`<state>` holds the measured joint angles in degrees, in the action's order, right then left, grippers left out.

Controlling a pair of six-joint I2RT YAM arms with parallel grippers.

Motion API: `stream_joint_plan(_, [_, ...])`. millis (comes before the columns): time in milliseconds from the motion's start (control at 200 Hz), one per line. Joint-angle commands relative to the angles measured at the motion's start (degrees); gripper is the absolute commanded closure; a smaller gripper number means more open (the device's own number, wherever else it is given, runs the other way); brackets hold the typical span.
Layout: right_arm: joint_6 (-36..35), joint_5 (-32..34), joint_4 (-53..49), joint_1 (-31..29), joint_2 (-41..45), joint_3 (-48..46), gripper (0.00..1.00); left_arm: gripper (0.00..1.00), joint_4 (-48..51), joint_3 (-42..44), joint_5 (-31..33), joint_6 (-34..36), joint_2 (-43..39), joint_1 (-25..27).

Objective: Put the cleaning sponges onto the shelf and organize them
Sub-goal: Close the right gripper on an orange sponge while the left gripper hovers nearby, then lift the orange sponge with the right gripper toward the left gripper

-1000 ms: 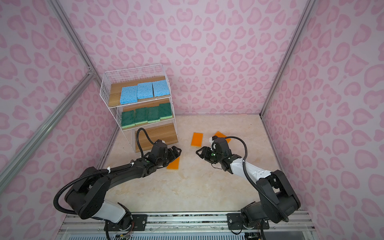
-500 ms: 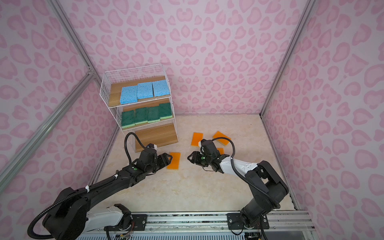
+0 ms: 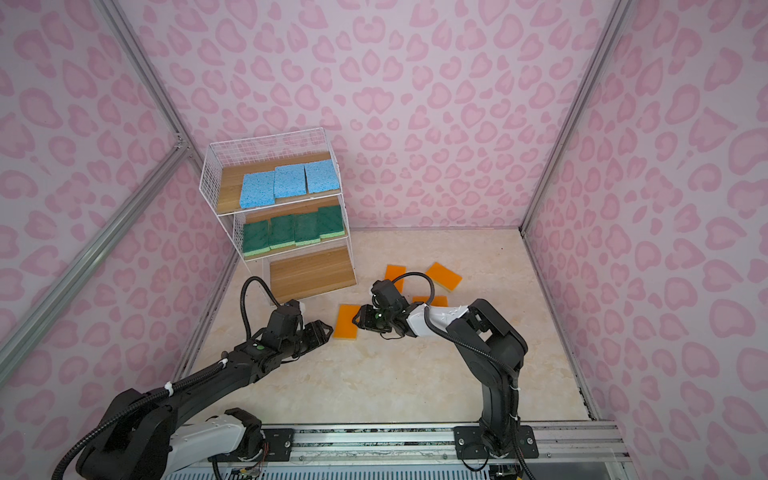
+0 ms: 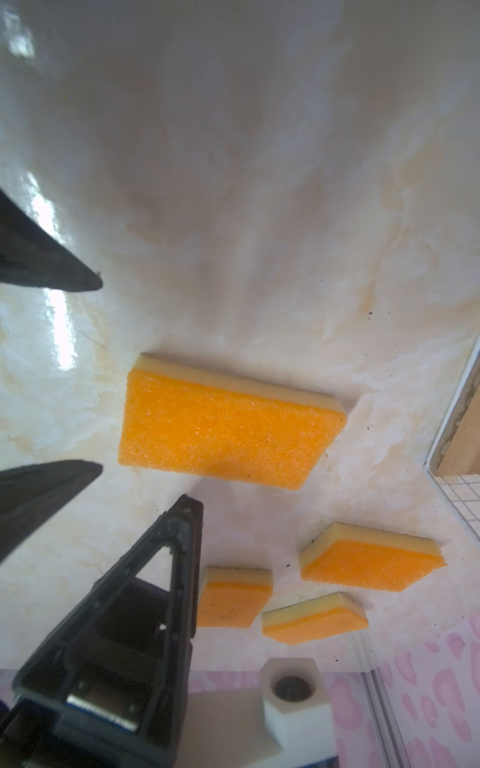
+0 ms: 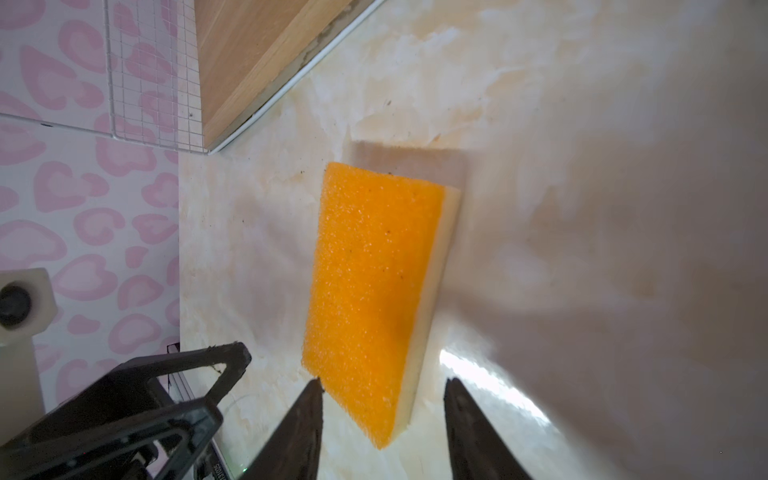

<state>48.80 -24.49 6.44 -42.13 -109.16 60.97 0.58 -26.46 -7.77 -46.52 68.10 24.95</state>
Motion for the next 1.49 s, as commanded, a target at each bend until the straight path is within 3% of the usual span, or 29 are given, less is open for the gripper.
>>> stream_joint_plan(0, [-0.8, -0.4, -0.9, -0.4, -2.6, 2.3, 0.56, 0.4, -1.2, 0.4, -2.9, 1.4, 1.1, -0.9])
stream_joint_plan(255, [-1.8, -1.3, -3.1, -0.5, -7.7, 7.3, 0.68, 0.41, -2.3, 0.2, -4.4, 2.7, 3.1, -1.8])
stream_joint_plan(635, [-1.2, -2.0, -2.5, -0.3, -9.0, 8.4, 1.0, 0.47, -4.7, 0.2, -6.4, 2.9, 6.2, -2.5])
stream_joint_plan(925, [0.2, -2.5, -1.9, 0.2, -4.0, 7.2, 1.0, 0.62, -14.3, 5.0, -7.4, -0.6, 1.4, -2.5])
stream_joint_plan(1100, [3.0, -3.6, 0.9, 1.0, -1.5, 5.7, 1.0, 0.74, -19.6, 10.2, -2.6, -6.2, -6.8, -2.5])
stream_joint_plan(1235, [4.1, -4.0, 1.5, 1.0, -0.5, 5.6, 1.0, 0.76, -23.5, 14.6, 0.5, -9.3, -14.1, -2.4])
stream_joint_plan(1340, [5.0, -4.6, 2.3, 0.9, 0.2, 5.6, 1.0, 0.74, -24.6, 16.6, 1.4, -10.6, -18.5, -2.4])
stream_joint_plan(1490, [5.9, -5.2, 2.9, 0.4, 0.4, 6.0, 1.0, 0.54, -26.5, 17.1, 0.2, -10.9, -20.1, -2.4])
